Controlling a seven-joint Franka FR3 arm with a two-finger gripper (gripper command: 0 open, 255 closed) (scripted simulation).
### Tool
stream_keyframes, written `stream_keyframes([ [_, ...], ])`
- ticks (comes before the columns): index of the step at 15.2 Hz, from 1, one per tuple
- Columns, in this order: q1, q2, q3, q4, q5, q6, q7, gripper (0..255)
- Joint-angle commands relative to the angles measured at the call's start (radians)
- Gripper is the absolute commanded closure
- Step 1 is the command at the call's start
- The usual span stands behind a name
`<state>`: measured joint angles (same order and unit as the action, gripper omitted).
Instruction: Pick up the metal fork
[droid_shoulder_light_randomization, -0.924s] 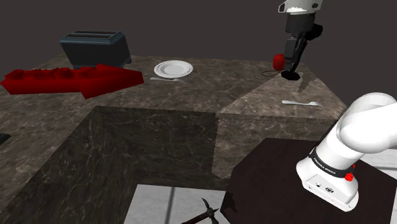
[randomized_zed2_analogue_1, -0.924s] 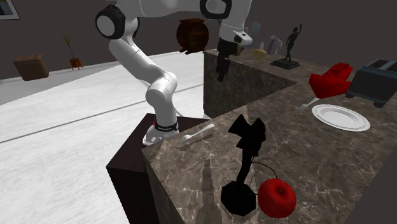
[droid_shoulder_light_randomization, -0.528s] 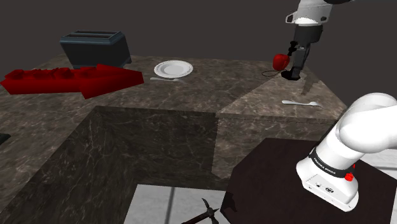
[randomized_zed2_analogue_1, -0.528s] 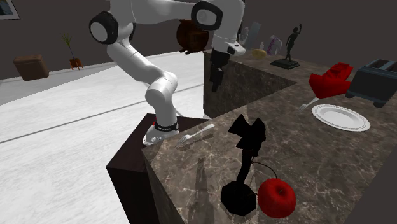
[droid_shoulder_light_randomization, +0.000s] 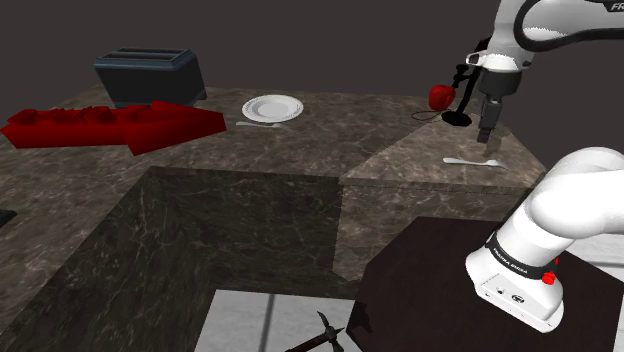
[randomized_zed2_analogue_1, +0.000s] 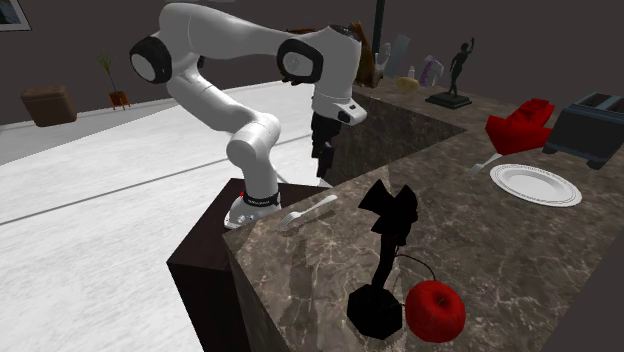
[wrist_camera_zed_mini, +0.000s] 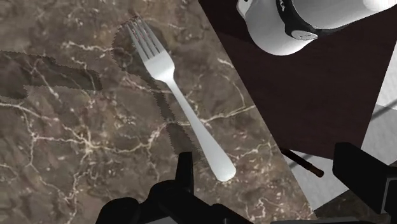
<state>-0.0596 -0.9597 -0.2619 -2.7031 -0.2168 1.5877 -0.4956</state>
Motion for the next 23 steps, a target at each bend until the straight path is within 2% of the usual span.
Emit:
stream_keyframes([
  [1,-0.025,-0.028,-0.053,-0.051,-0.053,0.031,-0.060,0],
  [8,-0.115,-0.001,-0.265,-0.146,-0.247,0.182,-0.262,0],
  [17,-0.127,0.054,-0.320,-0.219,-0.301,0.308,-0.253,0],
  [18,-0.128,0.050,-0.318,-0.220,-0.299,0.304,-0.252,255],
  [23,-0.127,0.051,-0.318,-0.220,-0.299,0.306,-0.252,255],
])
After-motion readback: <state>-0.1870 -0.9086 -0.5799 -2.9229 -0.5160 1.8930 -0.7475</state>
